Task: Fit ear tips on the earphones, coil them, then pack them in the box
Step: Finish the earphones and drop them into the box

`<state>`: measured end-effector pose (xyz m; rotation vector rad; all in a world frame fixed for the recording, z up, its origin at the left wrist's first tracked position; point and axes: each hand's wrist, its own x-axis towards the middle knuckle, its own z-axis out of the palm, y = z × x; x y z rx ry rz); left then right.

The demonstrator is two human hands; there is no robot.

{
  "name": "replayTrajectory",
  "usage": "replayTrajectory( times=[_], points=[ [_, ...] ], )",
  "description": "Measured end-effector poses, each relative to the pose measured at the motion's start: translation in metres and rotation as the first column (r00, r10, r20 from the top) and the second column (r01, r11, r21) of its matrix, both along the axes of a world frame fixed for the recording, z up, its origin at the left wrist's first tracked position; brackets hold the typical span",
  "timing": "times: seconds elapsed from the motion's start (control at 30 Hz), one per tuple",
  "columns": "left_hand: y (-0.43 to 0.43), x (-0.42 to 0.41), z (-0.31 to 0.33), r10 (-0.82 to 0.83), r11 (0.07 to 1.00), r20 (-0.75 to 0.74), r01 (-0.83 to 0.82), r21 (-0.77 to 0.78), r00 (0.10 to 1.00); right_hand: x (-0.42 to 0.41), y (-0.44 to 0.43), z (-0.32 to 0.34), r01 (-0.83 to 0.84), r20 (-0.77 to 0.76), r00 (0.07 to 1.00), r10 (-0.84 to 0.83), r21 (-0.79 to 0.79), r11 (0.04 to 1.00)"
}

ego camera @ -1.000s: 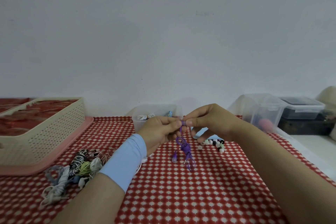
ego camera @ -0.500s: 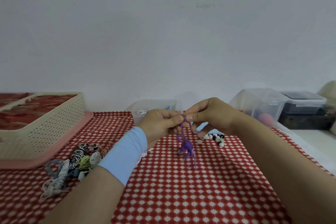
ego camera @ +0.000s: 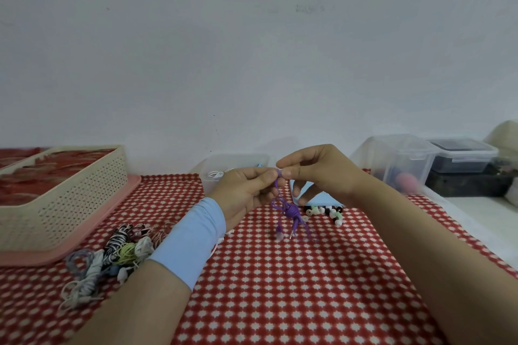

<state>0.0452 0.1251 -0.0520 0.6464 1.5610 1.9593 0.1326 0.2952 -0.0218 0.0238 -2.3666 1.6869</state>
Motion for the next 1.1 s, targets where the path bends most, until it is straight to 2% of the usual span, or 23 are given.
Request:
replayTrajectory(
  times=[0.27,0.5,0.77,0.9,1.1],
  points=[
    [-0.001,-0.001,-0.002,0.04,0.999,-0.007,-0.04,-0.027,0.999,-0.003,-0.003,0.001,0.038,-0.007,0.999,-0.038,0.154,0.987],
    [-0.001,0.0,-0.004,0.103,0.995,-0.071,-0.103,-0.002,0.992,-0.009,-0.005,-0.006,0.115,-0.059,0.992,-0.11,0.081,0.99],
    [0.0,0.0,-0.004,0.178,0.98,-0.172,-0.191,-0.062,0.969,-0.006,-0.004,-0.005,0.07,-0.02,0.997,-0.068,0.127,0.989],
    [-0.001,-0.002,-0.005,0.168,0.981,-0.175,-0.182,-0.066,0.97,-0.005,-0.004,-0.004,0.051,0.003,0.999,-0.052,0.129,0.99],
    [-0.002,-0.004,-0.008,0.115,0.989,-0.166,-0.129,-0.077,0.979,-0.008,-0.008,-0.008,0.101,-0.045,0.995,-0.094,0.185,0.978]
  ],
)
